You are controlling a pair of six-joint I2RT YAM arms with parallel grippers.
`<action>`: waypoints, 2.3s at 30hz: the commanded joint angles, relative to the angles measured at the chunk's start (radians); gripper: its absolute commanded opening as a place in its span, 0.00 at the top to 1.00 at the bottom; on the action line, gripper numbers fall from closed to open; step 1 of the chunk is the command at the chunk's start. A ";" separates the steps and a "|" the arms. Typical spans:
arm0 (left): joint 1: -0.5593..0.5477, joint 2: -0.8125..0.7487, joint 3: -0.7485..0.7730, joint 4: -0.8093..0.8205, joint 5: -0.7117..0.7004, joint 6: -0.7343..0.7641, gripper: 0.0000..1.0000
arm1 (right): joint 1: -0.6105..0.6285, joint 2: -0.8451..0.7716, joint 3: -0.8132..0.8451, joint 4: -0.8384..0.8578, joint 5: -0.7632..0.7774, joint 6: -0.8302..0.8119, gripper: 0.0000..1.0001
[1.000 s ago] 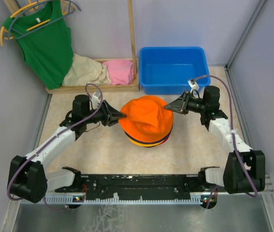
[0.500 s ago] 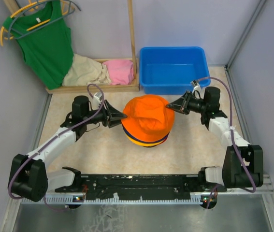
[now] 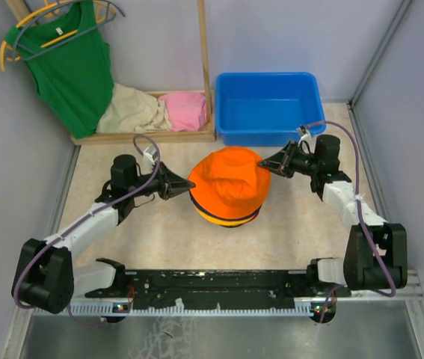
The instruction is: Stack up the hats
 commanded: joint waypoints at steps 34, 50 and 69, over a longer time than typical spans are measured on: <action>0.087 0.098 -0.204 0.285 0.045 0.037 0.46 | 0.142 -0.139 0.041 -0.382 0.402 -0.269 1.00; 0.086 0.164 -0.227 0.472 0.014 -0.045 0.43 | 0.189 -0.159 0.058 -0.439 0.441 -0.285 1.00; -0.002 0.267 -0.265 0.716 -0.039 -0.172 0.94 | 0.229 -0.183 0.062 -0.465 0.480 -0.266 1.00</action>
